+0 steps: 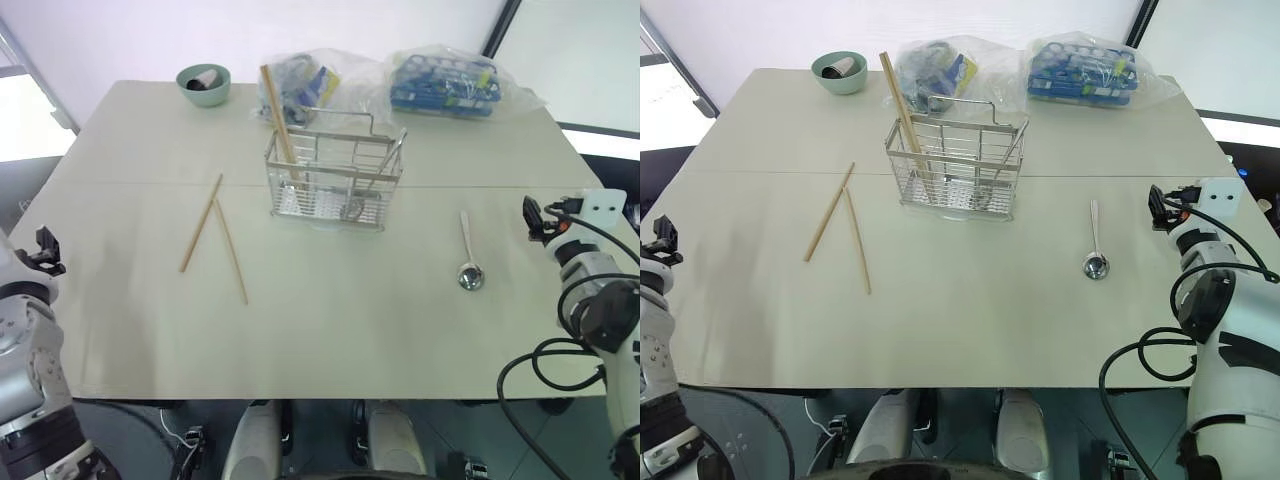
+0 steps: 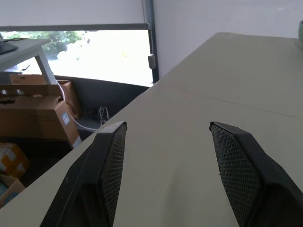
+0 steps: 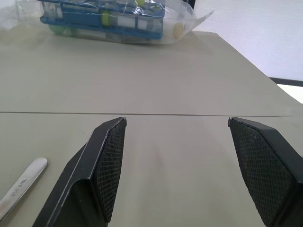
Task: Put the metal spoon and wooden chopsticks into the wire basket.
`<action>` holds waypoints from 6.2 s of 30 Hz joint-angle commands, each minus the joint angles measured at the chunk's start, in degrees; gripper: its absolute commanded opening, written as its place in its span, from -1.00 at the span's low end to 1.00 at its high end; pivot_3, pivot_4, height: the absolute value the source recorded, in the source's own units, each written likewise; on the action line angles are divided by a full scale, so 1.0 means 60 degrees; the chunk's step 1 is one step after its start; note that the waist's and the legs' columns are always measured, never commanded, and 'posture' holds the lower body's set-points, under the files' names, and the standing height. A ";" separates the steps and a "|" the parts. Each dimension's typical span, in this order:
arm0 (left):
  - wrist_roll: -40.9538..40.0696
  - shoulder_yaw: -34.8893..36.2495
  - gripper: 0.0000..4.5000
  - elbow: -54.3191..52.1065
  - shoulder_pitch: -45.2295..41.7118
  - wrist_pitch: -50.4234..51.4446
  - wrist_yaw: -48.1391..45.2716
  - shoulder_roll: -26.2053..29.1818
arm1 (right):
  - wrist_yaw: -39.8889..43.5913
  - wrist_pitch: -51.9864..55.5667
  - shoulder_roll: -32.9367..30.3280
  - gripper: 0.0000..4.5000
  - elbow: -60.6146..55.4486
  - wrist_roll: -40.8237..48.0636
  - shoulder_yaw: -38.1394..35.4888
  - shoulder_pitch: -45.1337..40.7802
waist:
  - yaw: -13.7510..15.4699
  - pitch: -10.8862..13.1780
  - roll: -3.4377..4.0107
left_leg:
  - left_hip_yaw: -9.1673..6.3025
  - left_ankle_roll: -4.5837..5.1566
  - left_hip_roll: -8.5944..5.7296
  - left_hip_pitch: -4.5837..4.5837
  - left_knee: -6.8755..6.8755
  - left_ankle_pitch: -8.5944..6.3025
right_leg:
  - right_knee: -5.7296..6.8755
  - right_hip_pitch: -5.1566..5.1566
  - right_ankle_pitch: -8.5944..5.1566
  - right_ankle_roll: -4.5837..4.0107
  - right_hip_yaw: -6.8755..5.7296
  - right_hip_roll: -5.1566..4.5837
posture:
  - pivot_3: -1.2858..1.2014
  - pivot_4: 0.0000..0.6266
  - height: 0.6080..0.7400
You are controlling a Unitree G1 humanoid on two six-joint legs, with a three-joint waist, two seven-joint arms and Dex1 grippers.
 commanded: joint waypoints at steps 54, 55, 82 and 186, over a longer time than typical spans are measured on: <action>-0.4700 -0.5825 0.30 -0.1824 -0.4317 0.3031 -0.7138 0.2582 | 0.9652 0.1040 -0.1531 0.57 -1.0358 -0.2349 0.6180 -0.0191 | 0.0260 0.0031 0.0059 | 0.0054 -0.0003 -0.0004 -0.0001 -0.0021 0.0036 | 0.0008 -0.0040 0.0002 0.0002 0.0042 0.0012 | 0.03 -0.52 0.51; -0.4608 -0.6030 0.30 -0.1829 -0.4310 0.2999 -0.7311 0.2559 | 0.9661 0.0439 -0.1567 0.57 -1.0175 -0.2653 0.6445 -0.0285 | 0.0268 0.0033 0.0062 | 0.0060 -0.0003 -0.0005 -0.0002 -0.0021 0.0037 | 0.0008 -0.0041 0.0002 0.0002 0.0041 0.0011 | 0.03 -0.52 0.51; -0.4768 -0.6498 0.31 -0.2580 -0.4524 0.3684 -0.7592 0.1953 | 0.4079 -0.4273 -0.0431 -0.70 -0.7715 -0.8544 1.0605 -0.1696 | 0.0221 0.0034 0.0059 | 0.0088 -0.0016 -0.0006 0.0095 -0.0054 0.0047 | 0.0030 -0.0010 0.0000 -0.0002 0.0109 0.0011 | 0.03 -0.52 0.51; -0.3825 -0.6012 0.31 -0.0978 -0.6138 0.3167 -0.8251 0.2049 | 0.8499 0.5114 0.2483 -0.97 -0.1437 -0.3815 -0.2019 -0.6847 | -0.0023 0.0103 0.0145 | 0.0237 -0.0077 0.0079 0.0078 -0.0116 0.0074 | 0.0043 -0.0129 0.0044 -0.0075 0.0236 0.0149 | 0.03 -0.52 0.51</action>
